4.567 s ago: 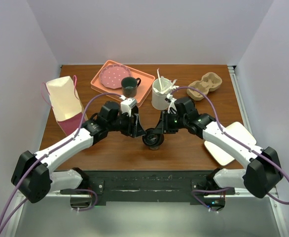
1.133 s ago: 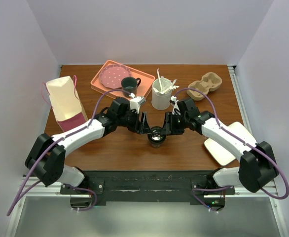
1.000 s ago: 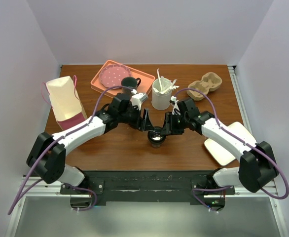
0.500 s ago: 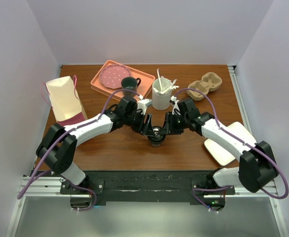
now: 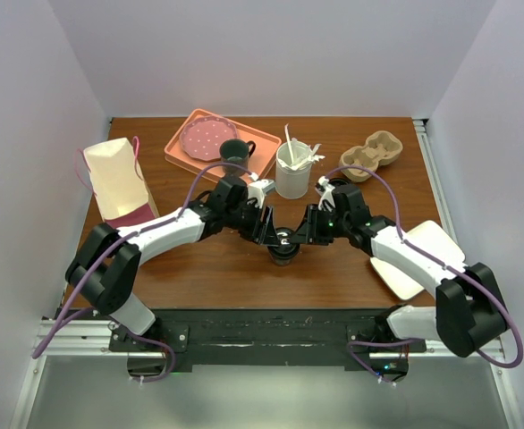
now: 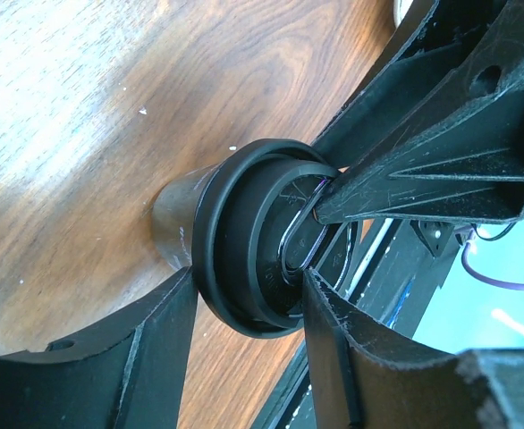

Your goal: Pack the takeout coffee

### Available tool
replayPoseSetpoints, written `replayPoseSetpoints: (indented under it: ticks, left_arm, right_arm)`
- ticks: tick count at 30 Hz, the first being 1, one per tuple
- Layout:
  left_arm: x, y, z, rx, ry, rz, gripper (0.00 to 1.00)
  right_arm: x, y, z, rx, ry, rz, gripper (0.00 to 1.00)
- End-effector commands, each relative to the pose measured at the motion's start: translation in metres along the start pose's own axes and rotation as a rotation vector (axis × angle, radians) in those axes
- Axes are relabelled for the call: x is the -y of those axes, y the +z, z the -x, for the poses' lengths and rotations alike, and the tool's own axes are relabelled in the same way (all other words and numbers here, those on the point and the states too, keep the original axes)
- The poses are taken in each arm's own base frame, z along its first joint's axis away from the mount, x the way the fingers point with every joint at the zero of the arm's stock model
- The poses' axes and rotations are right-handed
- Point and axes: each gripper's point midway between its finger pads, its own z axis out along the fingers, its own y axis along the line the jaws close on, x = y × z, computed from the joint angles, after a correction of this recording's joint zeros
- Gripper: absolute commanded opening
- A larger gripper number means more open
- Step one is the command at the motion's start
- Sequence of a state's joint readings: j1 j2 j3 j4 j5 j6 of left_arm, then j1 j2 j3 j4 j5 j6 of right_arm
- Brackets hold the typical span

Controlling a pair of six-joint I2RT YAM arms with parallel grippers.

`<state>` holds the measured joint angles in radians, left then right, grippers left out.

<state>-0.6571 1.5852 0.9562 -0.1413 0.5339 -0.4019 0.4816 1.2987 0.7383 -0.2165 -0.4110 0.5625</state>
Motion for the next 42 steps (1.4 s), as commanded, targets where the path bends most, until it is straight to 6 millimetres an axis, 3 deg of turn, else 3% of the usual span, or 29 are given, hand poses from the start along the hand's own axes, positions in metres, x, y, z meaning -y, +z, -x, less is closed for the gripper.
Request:
replayPoseSetpoints:
  ticks: [1,7,12,14,18,21,25,31,36,42]
  left_arm:
    - [-0.052,0.010,-0.045,-0.101,-0.075,0.205,0.52]
    - [-0.067,0.006,-0.063,-0.136,-0.131,0.289,0.52]
    - [-0.052,0.000,-0.031,-0.087,-0.097,0.267,0.56]
    - [-0.048,-0.001,-0.019,-0.077,-0.076,0.262,0.56]
    - [-0.051,0.001,-0.010,-0.084,-0.010,0.269,0.56]
    - [-0.052,0.000,0.001,-0.087,0.040,0.272,0.57]
    - [-0.036,-0.005,0.031,-0.030,0.085,0.243,0.60]
    - [-0.013,-0.008,0.043,-0.002,0.075,0.150,0.62]
    - [-0.003,-0.013,0.053,0.032,0.072,0.123,0.65]
    - [0.004,-0.017,0.070,0.062,0.077,0.104,0.67]
  right_arm:
    - [0.051,0.006,-0.045,-0.107,0.036,-0.147,0.29]
    - [0.057,0.006,-0.050,-0.121,0.017,-0.155,0.29]
    - [0.041,-0.001,-0.033,-0.115,-0.021,-0.131,0.34]
    - [0.027,-0.008,-0.021,-0.108,-0.019,-0.112,0.42]
    - [-0.001,-0.026,0.004,-0.069,-0.026,-0.073,0.52]
    - [-0.009,-0.035,0.015,-0.054,-0.041,-0.089,0.58]
    - [-0.010,-0.038,0.019,-0.064,-0.055,-0.101,0.58]
    - [-0.012,-0.037,0.034,-0.022,-0.063,-0.115,0.54]
    - [-0.015,-0.034,0.053,0.011,-0.095,-0.133,0.54]
    - [-0.017,-0.028,0.059,-0.011,-0.117,-0.125,0.54]
